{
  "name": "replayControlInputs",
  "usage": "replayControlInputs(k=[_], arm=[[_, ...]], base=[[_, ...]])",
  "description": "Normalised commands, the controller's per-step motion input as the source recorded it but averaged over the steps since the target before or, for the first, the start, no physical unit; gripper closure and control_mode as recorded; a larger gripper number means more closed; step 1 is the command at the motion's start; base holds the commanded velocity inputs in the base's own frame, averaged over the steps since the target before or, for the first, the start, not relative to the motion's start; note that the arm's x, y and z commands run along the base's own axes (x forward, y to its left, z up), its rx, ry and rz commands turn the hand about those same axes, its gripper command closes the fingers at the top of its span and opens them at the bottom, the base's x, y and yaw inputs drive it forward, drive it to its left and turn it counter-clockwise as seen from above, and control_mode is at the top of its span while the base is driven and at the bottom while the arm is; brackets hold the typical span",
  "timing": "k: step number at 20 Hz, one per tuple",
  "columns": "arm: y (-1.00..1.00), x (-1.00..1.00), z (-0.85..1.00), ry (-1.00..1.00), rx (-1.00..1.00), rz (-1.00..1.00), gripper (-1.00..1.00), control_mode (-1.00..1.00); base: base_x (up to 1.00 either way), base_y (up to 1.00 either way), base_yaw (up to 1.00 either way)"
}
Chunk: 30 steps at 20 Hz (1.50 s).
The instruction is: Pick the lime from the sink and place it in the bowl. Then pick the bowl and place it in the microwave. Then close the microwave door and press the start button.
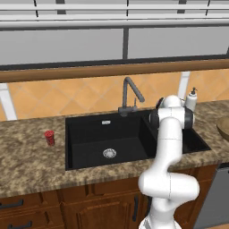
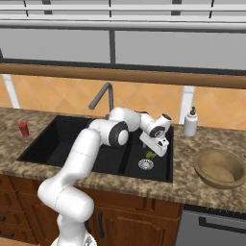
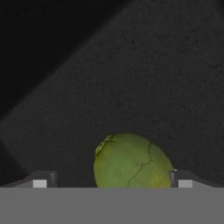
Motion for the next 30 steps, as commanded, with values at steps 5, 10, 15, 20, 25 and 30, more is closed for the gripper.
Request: replayControlInputs(k=[5,10,15,20,25,30], arm=[[0.00,-0.05,-0.45,0.00,0.00,0.00,-1.00,-1.00],[0.00,-0.43,-0.32,-0.02,0.00,0.00,-1.00,-1.00],[0.00,-0.73,-0.26,-0.06,0.00,0.00,-1.00,-1.00],[-0.04,-0.11,-0.16,-0.03,0.00,0.00,-1.00,-1.00],[-0.26,0.23,0.00,-0.06,0.00,0.00,-1.00,-1.00],[-0.10,0.37,0.00,-0.07,0.00,0.00,-1.00,-1.00]], base=[[0.00,0.00,0.00],[0.00,0.00,0.00],[0.00,0.00,0.00],[0.00,0.00,0.00],[0.00,0.00,0.00],[0.00,0.00,0.00]])
